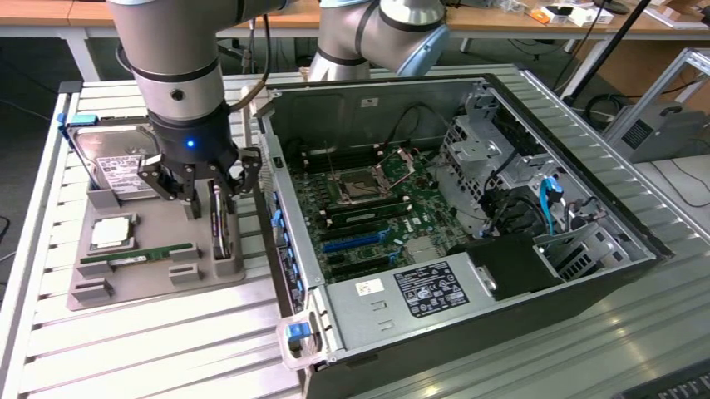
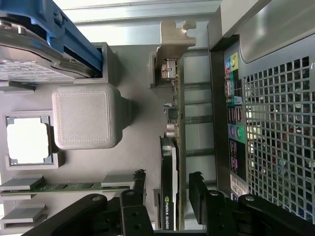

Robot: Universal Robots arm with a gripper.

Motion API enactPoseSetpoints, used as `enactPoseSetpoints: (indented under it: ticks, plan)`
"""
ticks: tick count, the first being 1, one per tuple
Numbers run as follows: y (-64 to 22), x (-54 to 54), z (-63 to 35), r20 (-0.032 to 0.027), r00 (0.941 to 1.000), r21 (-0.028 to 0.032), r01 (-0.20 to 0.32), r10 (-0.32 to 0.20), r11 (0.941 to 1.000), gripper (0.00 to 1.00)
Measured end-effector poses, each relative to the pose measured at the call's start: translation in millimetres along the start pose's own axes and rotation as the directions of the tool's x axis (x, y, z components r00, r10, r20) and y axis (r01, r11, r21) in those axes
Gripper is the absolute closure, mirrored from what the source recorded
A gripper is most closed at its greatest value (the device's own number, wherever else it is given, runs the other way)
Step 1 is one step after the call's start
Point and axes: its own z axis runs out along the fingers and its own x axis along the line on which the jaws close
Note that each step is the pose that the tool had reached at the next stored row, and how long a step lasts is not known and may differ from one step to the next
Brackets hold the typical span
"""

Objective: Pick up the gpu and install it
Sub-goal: 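Pick up the gpu and move the gpu toward the slot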

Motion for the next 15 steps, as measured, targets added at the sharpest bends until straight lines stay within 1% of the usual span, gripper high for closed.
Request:
enactPoseSetpoints:
  ticks: [8, 11, 15]
  plan:
    - [5.9, 0.5, 3.4, 0.0005, 1.0, 0.0038, 0.0, 0.0, 1.0, 0.52]
    - [7.0, 0.6, 4.7, 0.0007, 1.0, 0.0076, 0.0, 0.0, 1.0, 0.52]
    - [9.8, 0.8, 6.3, 0.0008, 1.0, 0.0099, 0.0, 0.0, 1.0, 0.52]
